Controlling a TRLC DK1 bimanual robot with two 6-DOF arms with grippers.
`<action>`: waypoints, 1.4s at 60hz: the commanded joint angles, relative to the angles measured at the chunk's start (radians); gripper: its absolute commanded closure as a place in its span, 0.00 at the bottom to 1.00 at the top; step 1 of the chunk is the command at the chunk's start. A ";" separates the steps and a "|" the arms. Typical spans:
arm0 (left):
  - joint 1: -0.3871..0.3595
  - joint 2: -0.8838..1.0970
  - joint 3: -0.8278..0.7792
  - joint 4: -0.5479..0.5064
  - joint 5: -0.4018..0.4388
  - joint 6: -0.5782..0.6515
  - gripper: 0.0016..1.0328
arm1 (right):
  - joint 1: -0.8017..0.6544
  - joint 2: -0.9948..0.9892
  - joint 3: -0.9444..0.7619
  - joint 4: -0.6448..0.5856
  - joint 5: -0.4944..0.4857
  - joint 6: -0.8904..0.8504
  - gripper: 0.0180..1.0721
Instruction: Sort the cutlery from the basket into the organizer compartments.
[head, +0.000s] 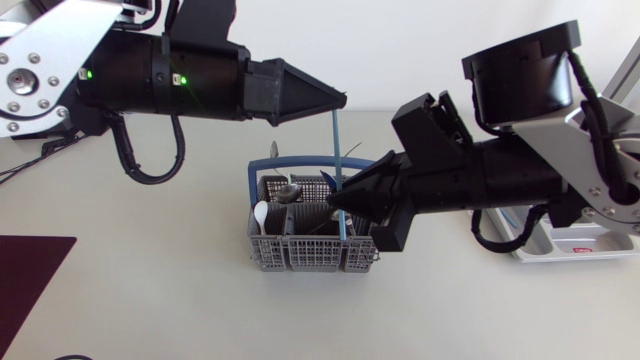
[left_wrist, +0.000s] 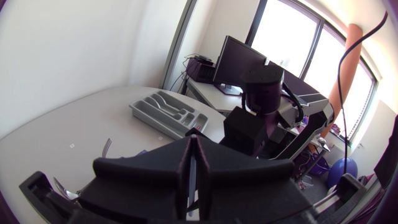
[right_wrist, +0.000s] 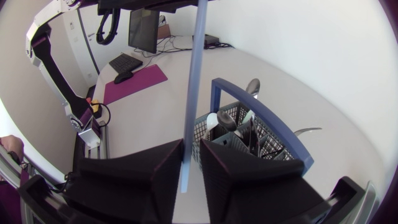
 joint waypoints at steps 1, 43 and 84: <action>-0.003 0.012 0.022 0.020 0.026 -0.026 0.97 | 0.007 0.020 0.020 0.003 -0.004 0.026 0.91; 0.191 -0.001 0.171 0.022 0.011 -0.049 0.13 | -0.042 -0.087 -0.052 -0.143 0.033 -0.039 0.94; 0.059 -0.142 -0.134 -0.210 -0.422 0.491 0.16 | -0.881 0.011 -0.049 -0.321 -0.027 -0.451 0.94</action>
